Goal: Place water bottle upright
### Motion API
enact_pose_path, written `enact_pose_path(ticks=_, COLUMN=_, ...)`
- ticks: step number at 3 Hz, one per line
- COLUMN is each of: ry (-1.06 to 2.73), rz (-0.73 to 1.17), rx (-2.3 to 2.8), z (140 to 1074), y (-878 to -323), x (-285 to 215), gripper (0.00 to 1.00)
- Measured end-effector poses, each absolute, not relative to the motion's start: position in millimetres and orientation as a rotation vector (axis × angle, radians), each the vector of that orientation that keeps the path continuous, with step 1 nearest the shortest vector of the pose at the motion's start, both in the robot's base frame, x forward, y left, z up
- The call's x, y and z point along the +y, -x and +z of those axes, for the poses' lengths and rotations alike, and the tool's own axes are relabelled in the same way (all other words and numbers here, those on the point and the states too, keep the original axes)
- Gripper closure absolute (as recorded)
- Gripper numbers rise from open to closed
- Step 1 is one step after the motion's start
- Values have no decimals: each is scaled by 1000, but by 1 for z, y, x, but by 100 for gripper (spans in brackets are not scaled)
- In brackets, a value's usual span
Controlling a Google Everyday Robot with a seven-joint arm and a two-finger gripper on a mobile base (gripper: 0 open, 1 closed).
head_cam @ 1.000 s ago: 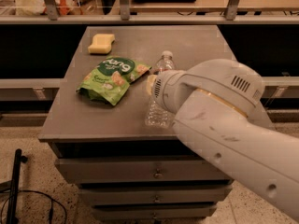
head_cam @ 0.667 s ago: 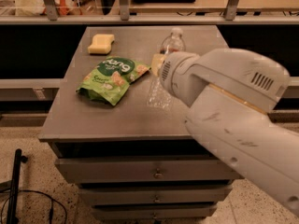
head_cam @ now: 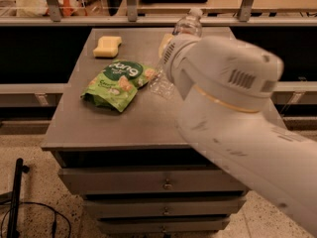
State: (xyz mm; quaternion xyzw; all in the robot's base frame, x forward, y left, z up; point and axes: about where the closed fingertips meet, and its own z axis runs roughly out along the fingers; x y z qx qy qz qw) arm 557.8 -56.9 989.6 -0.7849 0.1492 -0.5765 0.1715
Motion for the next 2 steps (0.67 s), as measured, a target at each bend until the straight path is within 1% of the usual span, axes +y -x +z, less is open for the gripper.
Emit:
enact_pose_path(ticks=1, ry=2303, rz=-1496, rx=498, z=876, y=-588, x=1, gripper=100)
enact_pose_path(ticks=2, ry=2303, rz=-1497, rx=498, z=876, y=-588, x=1, gripper=100)
